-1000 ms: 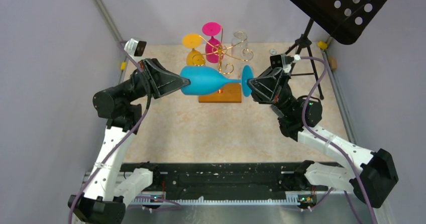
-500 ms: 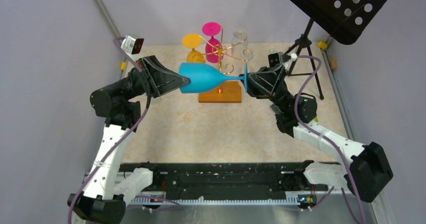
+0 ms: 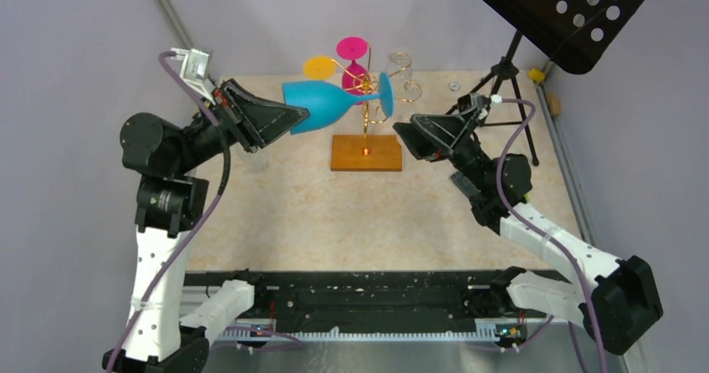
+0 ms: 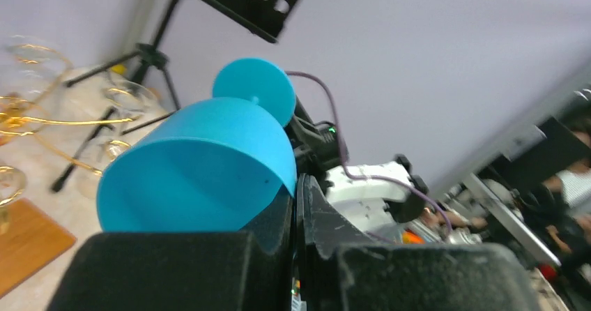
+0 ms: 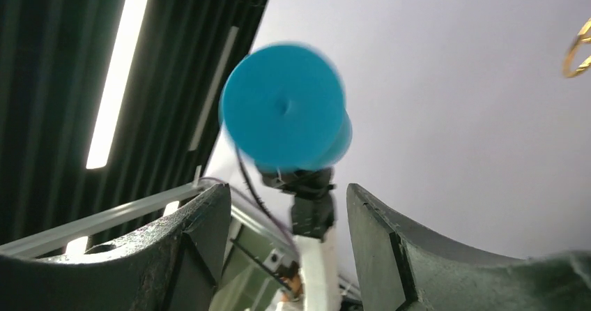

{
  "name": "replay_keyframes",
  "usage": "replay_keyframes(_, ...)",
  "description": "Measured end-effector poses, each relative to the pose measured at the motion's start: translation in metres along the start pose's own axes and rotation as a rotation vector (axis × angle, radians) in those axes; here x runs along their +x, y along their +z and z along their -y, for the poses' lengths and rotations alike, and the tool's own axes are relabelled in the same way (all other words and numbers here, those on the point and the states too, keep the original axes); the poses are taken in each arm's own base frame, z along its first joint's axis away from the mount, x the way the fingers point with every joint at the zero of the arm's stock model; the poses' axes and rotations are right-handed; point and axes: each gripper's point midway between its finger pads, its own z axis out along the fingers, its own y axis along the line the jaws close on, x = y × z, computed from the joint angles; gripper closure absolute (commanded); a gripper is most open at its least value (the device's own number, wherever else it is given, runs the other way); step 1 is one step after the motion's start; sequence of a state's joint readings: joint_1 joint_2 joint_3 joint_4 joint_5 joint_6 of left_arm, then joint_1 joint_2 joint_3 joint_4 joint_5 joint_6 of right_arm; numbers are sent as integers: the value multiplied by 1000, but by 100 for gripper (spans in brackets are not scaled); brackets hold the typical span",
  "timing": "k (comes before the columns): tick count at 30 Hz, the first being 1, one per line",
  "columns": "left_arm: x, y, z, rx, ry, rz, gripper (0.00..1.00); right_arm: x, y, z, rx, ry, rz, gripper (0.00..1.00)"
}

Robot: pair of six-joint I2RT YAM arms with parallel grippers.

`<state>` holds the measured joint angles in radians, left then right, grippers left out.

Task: Take the wine glass off the wine glass rack

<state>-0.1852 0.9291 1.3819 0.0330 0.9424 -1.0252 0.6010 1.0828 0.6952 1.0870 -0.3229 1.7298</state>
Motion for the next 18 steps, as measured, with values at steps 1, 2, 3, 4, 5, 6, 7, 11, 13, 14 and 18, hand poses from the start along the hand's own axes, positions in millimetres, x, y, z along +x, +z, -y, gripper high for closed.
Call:
replay_keyframes(1, -4, -1, -4, -45, 24, 16, 100, -2, -1, 3, 24, -19, 10, 37)
replay_keyframes(2, -10, -3, -9, -112, 54, 44, 100, -3, -3, 5, 50, -44, 21, 37)
replay_keyframes(3, -15, -6, -15, -172, 82, 69, 100, -5, -5, 7, 78, -68, 30, 37)
replay_keyframes(4, -18, -11, -22, -238, 106, 93, 100, -7, -6, 12, 123, -100, 45, 37)
replay_keyframes(5, -20, -15, -31, -294, 119, 110, 100, -10, -7, 16, 167, -136, 58, 37)
replay_keyframes(6, -22, -22, -42, -368, 136, 129, 100, -13, -7, 18, 196, -164, 69, 37)
replay_keyframes(7, -22, -30, -53, -440, 149, 141, 100, -17, -9, 21, 239, -198, 91, 37)
replay_keyframes(11, -18, -57, -97, -693, 172, 150, 100, -33, -23, 28, 367, -328, 169, 38)
replay_keyframes(13, -13, -76, -123, -841, 178, 134, 100, -40, -31, 28, 416, -386, 203, 38)
replay_keyframes(14, -11, -83, -131, -893, 181, 131, 100, -42, -34, 28, 431, -405, 212, 38)
replay_keyframes(18, -2, -115, -165, -1108, 200, 87, 100, -52, -45, 32, 493, -474, 260, 38)
